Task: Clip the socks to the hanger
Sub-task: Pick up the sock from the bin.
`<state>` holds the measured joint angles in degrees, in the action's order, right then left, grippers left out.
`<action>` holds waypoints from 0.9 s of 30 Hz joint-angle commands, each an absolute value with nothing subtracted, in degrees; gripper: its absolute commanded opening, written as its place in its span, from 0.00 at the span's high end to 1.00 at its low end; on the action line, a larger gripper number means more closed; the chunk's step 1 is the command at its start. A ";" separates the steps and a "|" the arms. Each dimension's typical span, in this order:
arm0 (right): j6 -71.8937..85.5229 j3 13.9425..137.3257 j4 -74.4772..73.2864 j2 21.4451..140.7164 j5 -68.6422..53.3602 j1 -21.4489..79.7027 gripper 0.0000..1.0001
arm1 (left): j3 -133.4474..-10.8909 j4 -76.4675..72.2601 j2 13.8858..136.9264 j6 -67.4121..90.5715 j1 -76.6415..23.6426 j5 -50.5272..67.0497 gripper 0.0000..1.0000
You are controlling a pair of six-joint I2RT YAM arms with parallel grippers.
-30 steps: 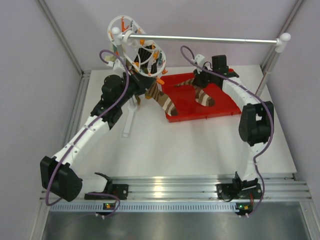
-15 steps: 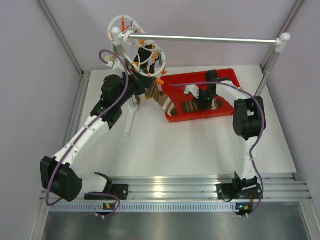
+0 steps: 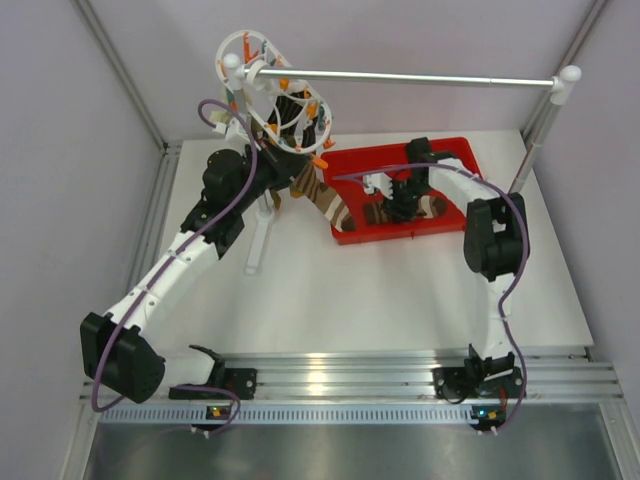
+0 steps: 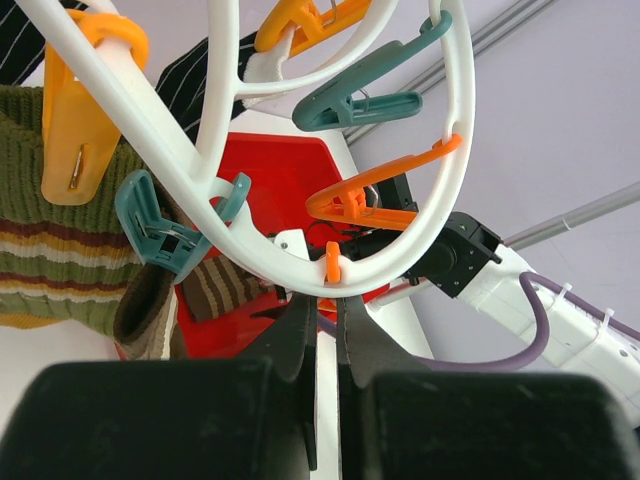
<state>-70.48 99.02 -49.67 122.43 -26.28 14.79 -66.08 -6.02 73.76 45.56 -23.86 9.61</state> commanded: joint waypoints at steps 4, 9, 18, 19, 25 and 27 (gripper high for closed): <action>-76.12 98.96 -46.76 120.49 -33.66 17.14 0.47 | -66.36 -8.00 74.18 46.14 -23.47 9.67 1.00; -75.06 101.68 -45.18 123.31 -34.10 18.28 0.47 | -66.36 -7.91 74.27 45.97 -23.29 9.76 1.00; -74.36 102.22 -42.54 127.70 -32.26 19.42 0.49 | -65.83 -7.82 73.92 46.14 -22.76 9.84 1.00; -74.44 102.13 -42.54 128.14 -31.73 19.42 0.50 | -65.83 -7.74 73.92 46.14 -22.76 9.93 1.00; -76.02 102.57 -45.52 130.52 -28.74 19.60 0.83 | -65.92 -7.73 74.09 46.05 -22.59 10.11 1.00; -75.07 101.78 -45.88 129.21 -29.44 19.34 1.00 | -65.92 -7.73 74.18 46.05 -22.59 10.20 1.00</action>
<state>-74.74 101.38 -44.36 127.79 -30.57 19.09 -66.06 -5.98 73.78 45.58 -23.20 9.96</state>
